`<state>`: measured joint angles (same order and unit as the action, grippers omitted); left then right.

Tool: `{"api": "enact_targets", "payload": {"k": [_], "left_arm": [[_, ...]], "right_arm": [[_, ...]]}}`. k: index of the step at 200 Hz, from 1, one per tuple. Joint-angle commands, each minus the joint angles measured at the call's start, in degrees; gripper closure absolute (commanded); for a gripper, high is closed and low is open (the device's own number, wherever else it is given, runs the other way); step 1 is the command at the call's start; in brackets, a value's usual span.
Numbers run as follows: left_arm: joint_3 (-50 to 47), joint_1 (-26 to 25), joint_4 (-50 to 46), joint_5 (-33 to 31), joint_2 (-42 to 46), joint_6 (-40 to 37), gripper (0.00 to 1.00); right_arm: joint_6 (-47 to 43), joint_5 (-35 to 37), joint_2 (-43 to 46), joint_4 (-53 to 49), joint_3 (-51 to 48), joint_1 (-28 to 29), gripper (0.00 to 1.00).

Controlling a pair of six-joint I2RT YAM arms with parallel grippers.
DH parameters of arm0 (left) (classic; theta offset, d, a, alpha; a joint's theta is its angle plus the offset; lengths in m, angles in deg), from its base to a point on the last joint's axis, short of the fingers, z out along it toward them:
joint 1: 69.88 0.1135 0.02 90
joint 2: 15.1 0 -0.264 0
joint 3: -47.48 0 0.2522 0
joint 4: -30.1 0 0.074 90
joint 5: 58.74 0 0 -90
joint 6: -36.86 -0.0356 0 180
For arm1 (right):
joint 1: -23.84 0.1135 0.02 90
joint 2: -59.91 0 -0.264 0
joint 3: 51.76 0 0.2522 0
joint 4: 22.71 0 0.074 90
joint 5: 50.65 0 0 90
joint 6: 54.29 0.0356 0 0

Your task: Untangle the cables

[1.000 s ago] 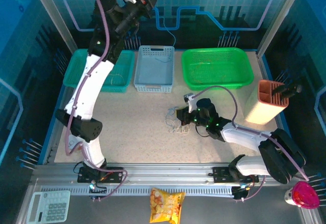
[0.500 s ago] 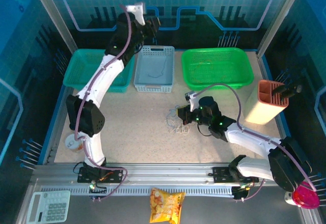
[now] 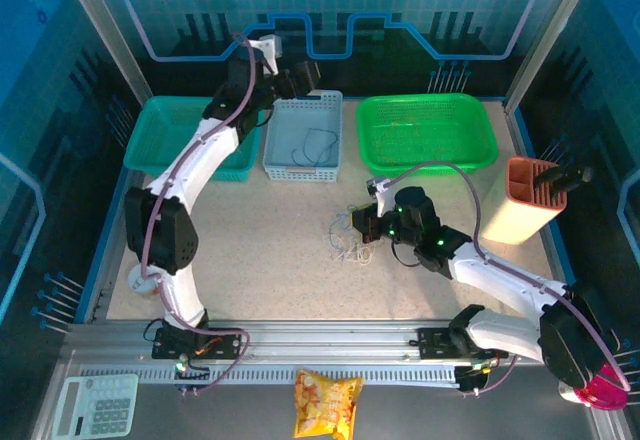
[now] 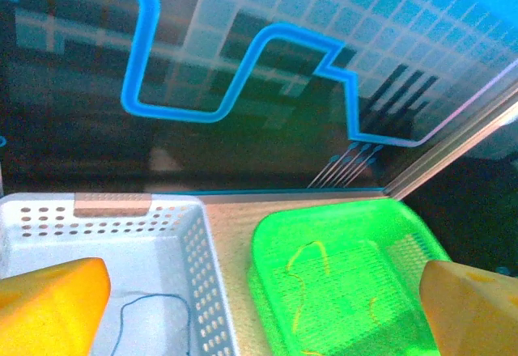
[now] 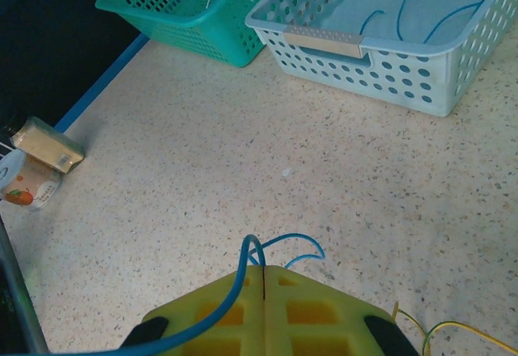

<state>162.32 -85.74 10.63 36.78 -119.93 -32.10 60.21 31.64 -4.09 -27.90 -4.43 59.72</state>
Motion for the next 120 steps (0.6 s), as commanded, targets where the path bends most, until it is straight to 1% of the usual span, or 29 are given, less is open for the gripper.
{"api": "enact_targets", "payload": {"k": [1,24,55,92,120], "left_arm": [[-2.42,0.34,0.77,4.28,7.82,1.75,0.01],[-10.49,0.30,2.54,7.16,14.24,5.34,0.01],[-26.15,0.19,7.24,11.44,25.03,16.64,0.01],[-46.78,-0.48,15.51,12.72,37.23,28.74,0.01],[-56.96,-1.58,18.12,12.33,43.25,33.97,0.01]], "right_arm": [[-0.85,0.59,1.16,-2.31,2.15,-0.99,1.00],[-0.77,0.16,1.34,-3.42,3.40,-1.11,1.00],[-0.37,-0.28,1.95,-4.53,5.58,-1.23,1.00],[0.53,-0.84,2.13,-5.13,8.29,-1.54,1.00],[0.83,-1.33,2.05,-5.24,9.80,-1.65,1.00]]}}
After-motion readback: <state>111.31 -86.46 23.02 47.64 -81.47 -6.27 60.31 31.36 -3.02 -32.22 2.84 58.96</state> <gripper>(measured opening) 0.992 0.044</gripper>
